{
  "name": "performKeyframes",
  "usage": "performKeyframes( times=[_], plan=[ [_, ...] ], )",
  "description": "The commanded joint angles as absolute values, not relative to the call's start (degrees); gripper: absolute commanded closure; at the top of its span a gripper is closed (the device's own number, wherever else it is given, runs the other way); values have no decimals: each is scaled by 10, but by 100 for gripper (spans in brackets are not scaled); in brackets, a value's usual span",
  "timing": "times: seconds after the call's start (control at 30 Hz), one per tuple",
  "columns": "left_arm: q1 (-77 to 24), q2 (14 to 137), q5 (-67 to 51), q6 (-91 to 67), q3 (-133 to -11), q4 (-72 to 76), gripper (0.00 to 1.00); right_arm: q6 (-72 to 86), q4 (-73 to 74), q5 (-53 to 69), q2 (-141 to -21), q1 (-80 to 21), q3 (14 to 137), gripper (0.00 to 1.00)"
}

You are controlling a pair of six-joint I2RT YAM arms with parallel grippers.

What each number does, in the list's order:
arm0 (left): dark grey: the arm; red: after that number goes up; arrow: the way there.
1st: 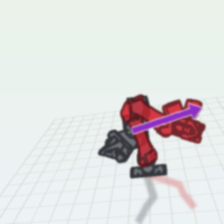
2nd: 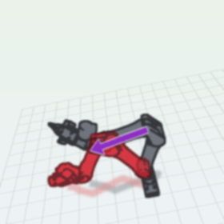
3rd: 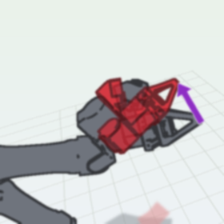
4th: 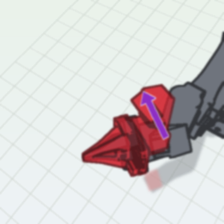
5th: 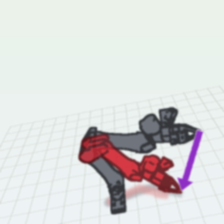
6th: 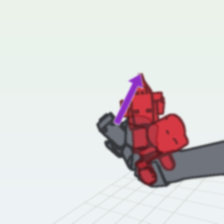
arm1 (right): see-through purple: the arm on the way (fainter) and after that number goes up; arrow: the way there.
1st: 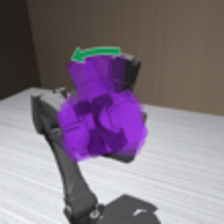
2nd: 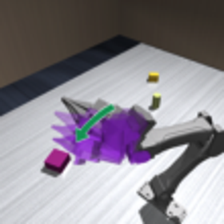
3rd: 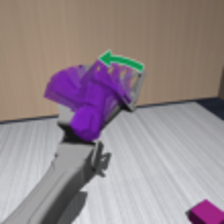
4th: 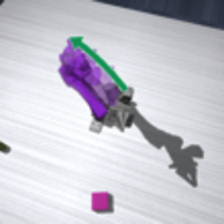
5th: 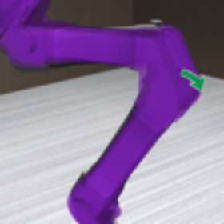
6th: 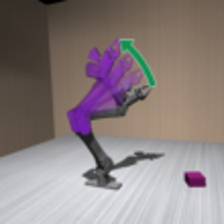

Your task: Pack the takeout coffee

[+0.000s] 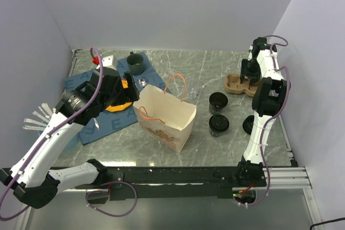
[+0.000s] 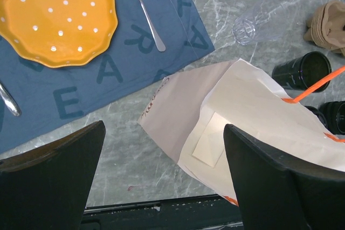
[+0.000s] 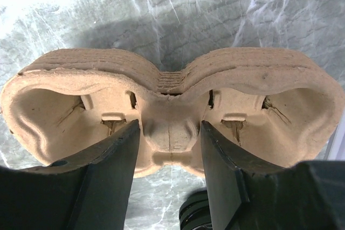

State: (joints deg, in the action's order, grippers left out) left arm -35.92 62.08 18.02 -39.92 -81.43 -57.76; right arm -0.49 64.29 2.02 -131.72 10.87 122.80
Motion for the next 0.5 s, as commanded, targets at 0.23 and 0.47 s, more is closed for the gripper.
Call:
performKeyframes(
  times=[0.23, 0.47],
  plan=[
    [-359, 612, 180, -410, -810, -565, 2, -1, 642, 13, -1324, 113, 1262, 52],
    [-359, 611, 178, -416, -809, -569, 2, 13, 643, 10, -1303, 113, 1275, 53]
  ],
)
